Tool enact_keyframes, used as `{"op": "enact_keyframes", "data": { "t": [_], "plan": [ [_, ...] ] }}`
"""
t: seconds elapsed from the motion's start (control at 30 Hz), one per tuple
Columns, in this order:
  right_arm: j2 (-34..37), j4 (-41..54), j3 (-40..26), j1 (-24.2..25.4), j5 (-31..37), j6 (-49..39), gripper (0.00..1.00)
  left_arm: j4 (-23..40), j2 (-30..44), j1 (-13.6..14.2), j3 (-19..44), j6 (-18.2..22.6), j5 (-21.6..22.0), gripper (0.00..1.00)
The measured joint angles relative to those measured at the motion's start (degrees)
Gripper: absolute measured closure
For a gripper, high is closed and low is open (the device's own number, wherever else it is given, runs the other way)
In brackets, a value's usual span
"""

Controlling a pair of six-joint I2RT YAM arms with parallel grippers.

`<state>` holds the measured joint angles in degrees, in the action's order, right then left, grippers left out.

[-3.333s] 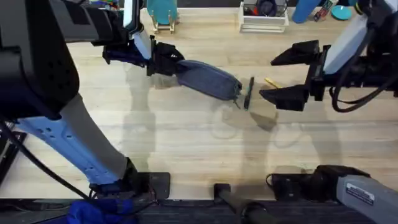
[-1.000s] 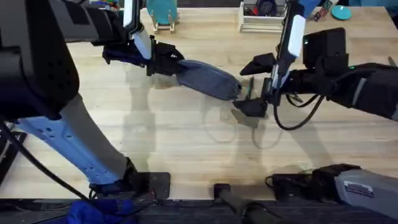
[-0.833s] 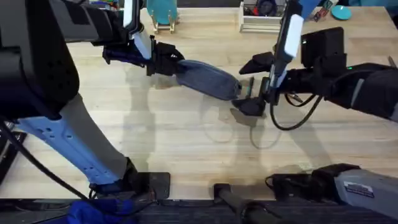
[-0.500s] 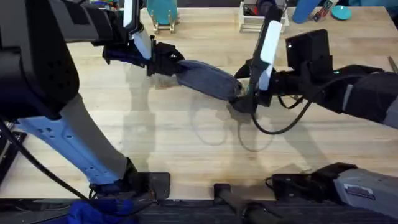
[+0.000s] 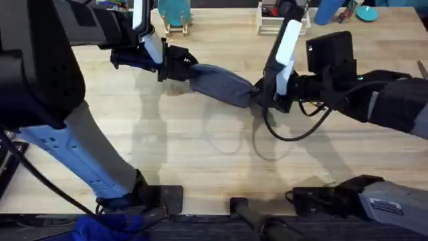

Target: Unzip the bag, pick up the pens from the table one at a time and place them inside, then zip the bag closed.

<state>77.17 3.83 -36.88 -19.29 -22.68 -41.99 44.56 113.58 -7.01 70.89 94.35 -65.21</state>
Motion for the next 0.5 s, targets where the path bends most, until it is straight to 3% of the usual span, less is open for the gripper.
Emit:
{"op": "enact_keyframes", "data": {
  "t": [0.5],
  "plan": [
    [0.0, 0.0, 0.0, -0.1, 0.9, 0.0, 0.970, 0.0, 0.0, 0.0, 0.0, 0.0, 0.0, 0.959]
  ]
}}
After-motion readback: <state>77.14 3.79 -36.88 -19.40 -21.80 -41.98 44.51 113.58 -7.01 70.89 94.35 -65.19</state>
